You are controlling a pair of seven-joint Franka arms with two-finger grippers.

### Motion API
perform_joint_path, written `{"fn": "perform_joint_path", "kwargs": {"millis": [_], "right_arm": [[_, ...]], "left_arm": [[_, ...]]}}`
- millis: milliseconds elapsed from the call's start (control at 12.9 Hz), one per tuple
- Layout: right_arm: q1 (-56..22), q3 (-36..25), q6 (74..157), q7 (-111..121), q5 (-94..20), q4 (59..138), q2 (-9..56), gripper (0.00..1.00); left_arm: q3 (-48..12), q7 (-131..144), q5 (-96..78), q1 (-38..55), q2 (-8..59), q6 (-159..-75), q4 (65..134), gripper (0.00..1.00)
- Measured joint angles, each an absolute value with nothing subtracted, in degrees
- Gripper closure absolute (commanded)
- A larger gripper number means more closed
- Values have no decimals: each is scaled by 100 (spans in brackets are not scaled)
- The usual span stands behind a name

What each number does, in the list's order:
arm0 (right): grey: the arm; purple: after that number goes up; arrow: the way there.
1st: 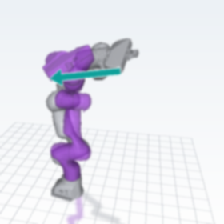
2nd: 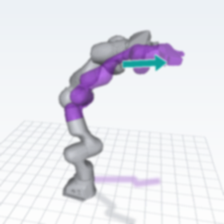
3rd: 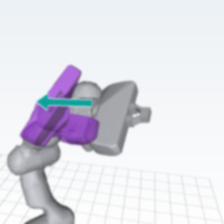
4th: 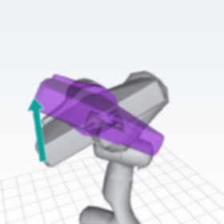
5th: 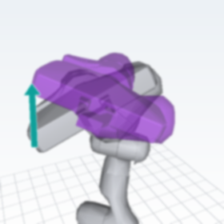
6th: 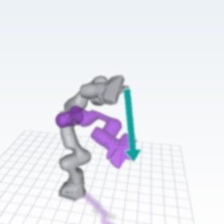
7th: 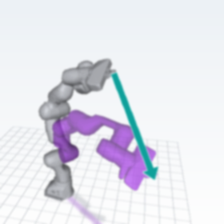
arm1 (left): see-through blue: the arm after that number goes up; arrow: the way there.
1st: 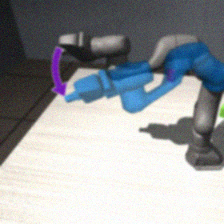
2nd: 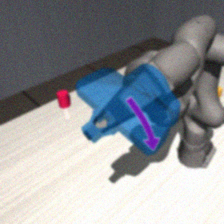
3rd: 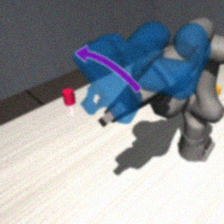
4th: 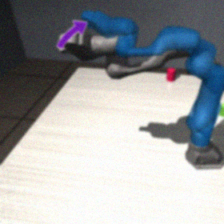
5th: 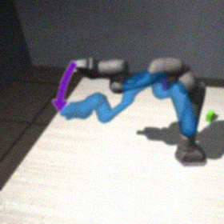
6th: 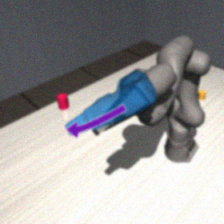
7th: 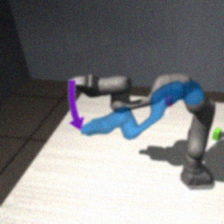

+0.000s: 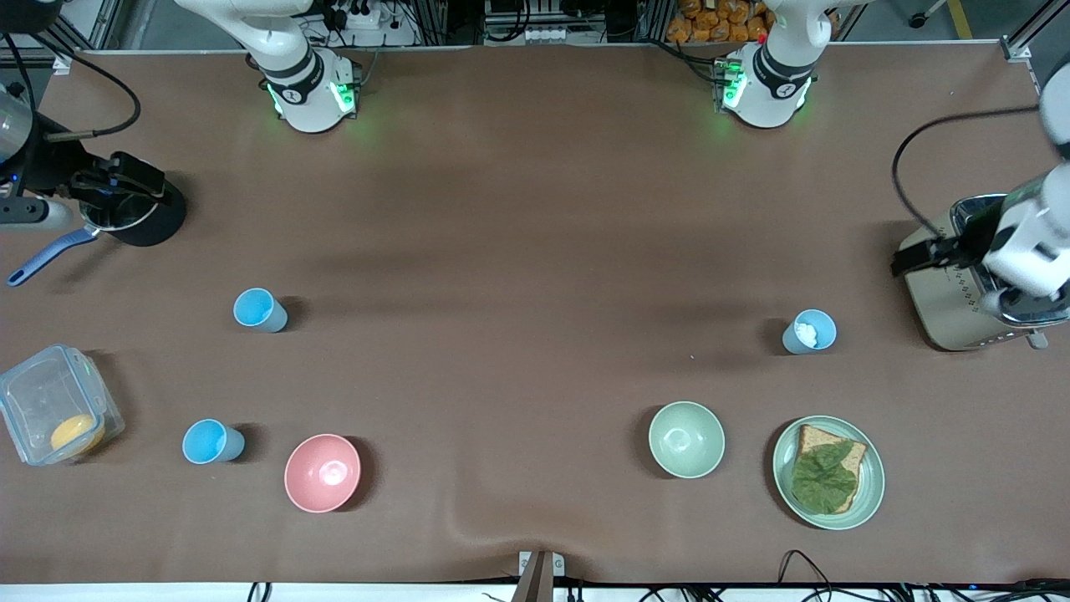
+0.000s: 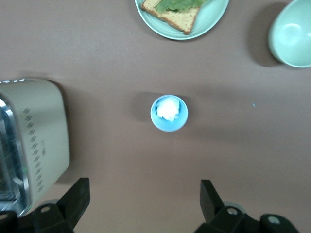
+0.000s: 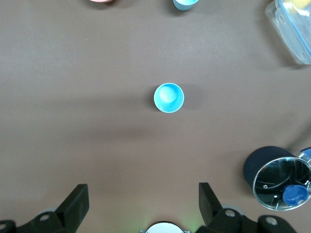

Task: Stack blue cups with both arms
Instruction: 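Reach the left gripper toward the tissue-filled blue cup by the toaster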

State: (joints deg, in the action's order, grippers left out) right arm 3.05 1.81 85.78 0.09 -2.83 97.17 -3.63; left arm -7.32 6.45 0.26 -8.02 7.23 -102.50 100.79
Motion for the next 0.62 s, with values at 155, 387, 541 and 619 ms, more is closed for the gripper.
{"fn": "perform_joint_path", "kwargs": {"millis": [155, 387, 541, 619], "right_arm": [[326, 173, 8363, 14, -283, 9718, -320, 0], [331, 173, 7780, 30, -281, 9696, -332, 0], [365, 161, 7626, 40, -277, 9698, -333, 0], [372, 158, 7588, 48, -277, 9704, -330, 0]], "left_arm": [[-732, 634, 26, -822, 806, -10938, 10731, 0], [-731, 633, 26, -847, 1132, -11630, 11213, 0], [-726, 633, 26, -921, 1491, -11966, 11243, 0], [-721, 622, 26, -969, 1648, -12087, 11241, 0]]}}
